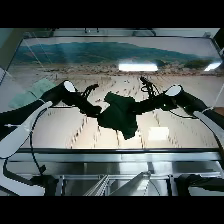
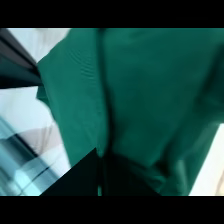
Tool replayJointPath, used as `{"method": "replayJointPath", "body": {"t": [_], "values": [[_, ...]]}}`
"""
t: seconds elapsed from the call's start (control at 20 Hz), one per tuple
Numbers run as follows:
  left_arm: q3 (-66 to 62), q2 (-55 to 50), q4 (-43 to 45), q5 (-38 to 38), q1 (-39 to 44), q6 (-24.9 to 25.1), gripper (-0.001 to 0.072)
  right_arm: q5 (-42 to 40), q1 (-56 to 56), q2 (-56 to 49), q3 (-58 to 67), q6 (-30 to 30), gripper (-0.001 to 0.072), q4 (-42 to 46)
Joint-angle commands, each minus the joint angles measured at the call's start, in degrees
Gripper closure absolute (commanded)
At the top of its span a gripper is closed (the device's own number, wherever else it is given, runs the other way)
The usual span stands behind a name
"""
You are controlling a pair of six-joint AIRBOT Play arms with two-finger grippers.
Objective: Fold the shirts.
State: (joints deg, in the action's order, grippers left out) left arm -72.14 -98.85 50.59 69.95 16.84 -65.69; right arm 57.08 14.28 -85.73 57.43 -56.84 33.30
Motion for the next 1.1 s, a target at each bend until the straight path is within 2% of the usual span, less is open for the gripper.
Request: {"method": "replayJointPath", "body": {"t": [0.0,0.1,0.2,0.4,0.55,0.65,0.8,0.9,1.05], "values": [[-6.69,5.18,-6.43,6.91,-0.66,0.74,0.0686,8.11,-0.61,4.07,5.27,2.91,0.0687,-5.42],[-13.6,11.8,-10.95,11.41,-1.31,0.63,0.0687,11.3,-2.21,9.6,11.72,4.02,0.0688,-11.69],[-21.29,18.69,-12.13,11.41,-1.4,-0.11,0.0687,11.1,-4.13,15.8,19.67,5.57,0.0688,-16.85],[-39.89,27.19,-11.06,6.93,-1.4,-1.84,0.0685,6.93,-7.76,24.79,33.2,5.92,0.0687,-16.39],[-45.53,30.08,-7.61,7.43,-1.4,-5.35,0.0685,4.92,-9.57,29.0,34.99,5.79,0.0687,-14.62],[-41.2,31.93,-6.08,9.73,-1.4,-6.62,0.0684,7.32,-9.46,29.14,34.93,0.28,0.0687,-7.1],[-28.33,33.22,-2.45,12.63,-1.4,-7.98,0.0684,15.98,-9.46,25.35,33.62,-8.37,0.0687,4.37],[-17.84,33.18,0.04,12.13,-1.42,-7.89,0.0684,20.04,-9.44,22.14,30.16,-9.4,0.0687,6.88],[-3.69,31.23,3.1,9.05,-2.19,-6.75,0.0684,18.62,-9.07,17.4,20.61,-8.74,0.0687,6.82]]}}
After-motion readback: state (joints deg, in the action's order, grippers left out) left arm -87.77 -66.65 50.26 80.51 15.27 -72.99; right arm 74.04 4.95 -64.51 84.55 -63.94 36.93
